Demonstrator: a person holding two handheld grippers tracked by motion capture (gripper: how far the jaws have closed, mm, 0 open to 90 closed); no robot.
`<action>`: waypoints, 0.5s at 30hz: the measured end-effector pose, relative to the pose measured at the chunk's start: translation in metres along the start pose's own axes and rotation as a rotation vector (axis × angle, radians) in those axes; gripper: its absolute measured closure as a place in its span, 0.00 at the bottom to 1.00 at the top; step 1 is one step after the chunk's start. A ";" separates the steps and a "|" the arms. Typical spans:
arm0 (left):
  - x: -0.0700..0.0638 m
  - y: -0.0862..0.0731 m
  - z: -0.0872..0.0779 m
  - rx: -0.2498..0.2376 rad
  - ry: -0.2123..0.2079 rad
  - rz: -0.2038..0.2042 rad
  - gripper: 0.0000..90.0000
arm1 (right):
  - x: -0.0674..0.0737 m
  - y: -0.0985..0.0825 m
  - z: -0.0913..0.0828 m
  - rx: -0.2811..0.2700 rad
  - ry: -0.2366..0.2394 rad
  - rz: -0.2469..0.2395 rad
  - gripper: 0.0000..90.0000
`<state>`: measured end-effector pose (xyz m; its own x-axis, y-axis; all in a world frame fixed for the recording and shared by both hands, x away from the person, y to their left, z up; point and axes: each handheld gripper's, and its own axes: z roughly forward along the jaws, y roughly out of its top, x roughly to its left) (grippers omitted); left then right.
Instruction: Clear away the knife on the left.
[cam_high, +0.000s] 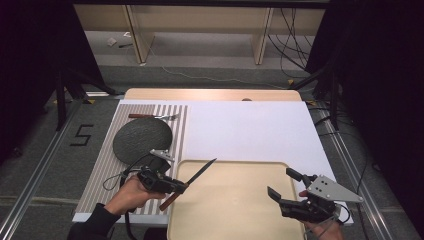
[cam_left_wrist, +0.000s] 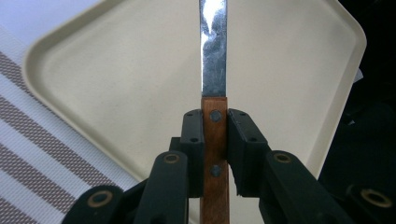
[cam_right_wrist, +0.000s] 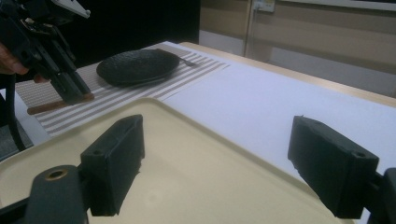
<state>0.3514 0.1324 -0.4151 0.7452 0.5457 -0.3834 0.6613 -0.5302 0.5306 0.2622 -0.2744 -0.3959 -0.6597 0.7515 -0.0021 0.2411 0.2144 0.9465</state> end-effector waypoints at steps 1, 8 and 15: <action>-0.001 0.000 0.002 0.003 0.001 -0.002 0.85 | 0.000 0.000 0.000 0.000 0.000 0.001 0.22; -0.006 0.002 0.012 0.031 -0.016 0.003 0.85 | 0.000 0.000 0.000 0.000 0.000 0.001 0.22; -0.009 0.002 0.023 0.062 -0.028 0.005 0.85 | 0.000 0.000 0.000 0.000 0.000 0.000 0.22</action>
<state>0.3482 0.1111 -0.4279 0.7502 0.5246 -0.4025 0.6608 -0.5728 0.4850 0.2619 -0.2744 -0.3958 -0.6600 0.7513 -0.0018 0.2411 0.2141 0.9466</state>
